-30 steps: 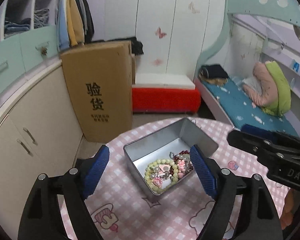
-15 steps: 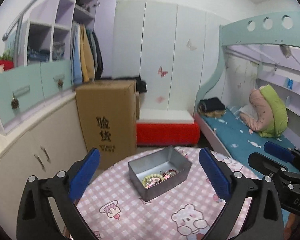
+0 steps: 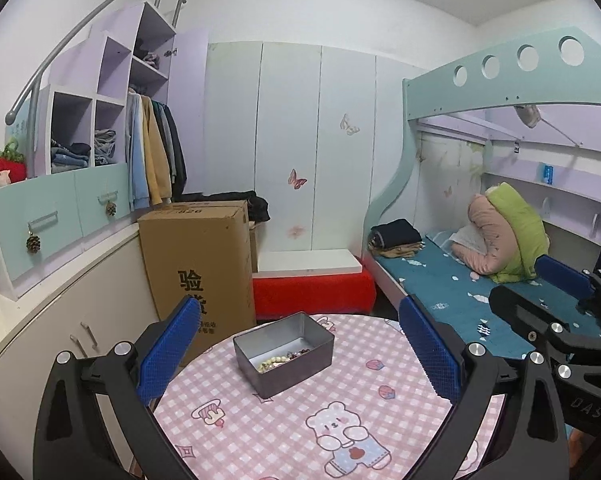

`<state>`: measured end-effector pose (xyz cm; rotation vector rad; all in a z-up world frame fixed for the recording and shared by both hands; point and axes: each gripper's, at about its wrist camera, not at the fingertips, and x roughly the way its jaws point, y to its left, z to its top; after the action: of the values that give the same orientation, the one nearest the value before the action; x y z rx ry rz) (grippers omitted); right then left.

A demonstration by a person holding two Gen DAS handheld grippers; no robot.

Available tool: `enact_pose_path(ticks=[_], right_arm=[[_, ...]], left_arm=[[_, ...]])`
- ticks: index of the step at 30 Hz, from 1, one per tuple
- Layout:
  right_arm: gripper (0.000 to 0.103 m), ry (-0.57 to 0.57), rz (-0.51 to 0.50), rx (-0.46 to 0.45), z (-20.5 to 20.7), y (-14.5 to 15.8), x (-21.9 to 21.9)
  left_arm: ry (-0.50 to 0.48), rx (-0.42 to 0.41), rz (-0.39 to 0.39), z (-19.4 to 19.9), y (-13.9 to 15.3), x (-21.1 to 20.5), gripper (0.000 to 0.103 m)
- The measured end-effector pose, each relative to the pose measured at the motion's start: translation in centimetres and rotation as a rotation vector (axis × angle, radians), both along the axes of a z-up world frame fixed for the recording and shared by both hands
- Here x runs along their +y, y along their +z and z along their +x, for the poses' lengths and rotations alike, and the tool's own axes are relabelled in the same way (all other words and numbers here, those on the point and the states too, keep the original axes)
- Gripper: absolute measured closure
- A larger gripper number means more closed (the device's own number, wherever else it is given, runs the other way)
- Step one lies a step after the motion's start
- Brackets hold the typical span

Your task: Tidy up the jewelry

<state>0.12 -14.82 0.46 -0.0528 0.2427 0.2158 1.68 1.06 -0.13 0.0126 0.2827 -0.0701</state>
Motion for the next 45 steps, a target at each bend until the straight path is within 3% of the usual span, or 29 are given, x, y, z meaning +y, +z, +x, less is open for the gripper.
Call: enact_pose_path(ticks=[9, 38, 41, 45], right_arm=[[0.03, -0.003, 0.01, -0.04, -2.1, 1.3, -0.1], [0.03, -0.001, 0.021, -0.048, -3.2, 1.9, -0.4], [0.02, -0.013, 0.024, -0.052, -3.4, 2.0, -0.5], [0.018, -0.013, 0.025, -0.054, -3.4, 2.1, -0.3]], left_arm=[[0.025, -0.07, 0.022, -2.7, 0.9, -0.7, 0.007], [0.04, -0.099, 0.025, -4.1, 1.7, -0.9, 0.007], [0.045, -0.101, 0.024, -4.1, 1.7, -0.9, 0.007], [0.047, -0.101, 0.023, -4.2, 1.8, -0.9, 0.007]])
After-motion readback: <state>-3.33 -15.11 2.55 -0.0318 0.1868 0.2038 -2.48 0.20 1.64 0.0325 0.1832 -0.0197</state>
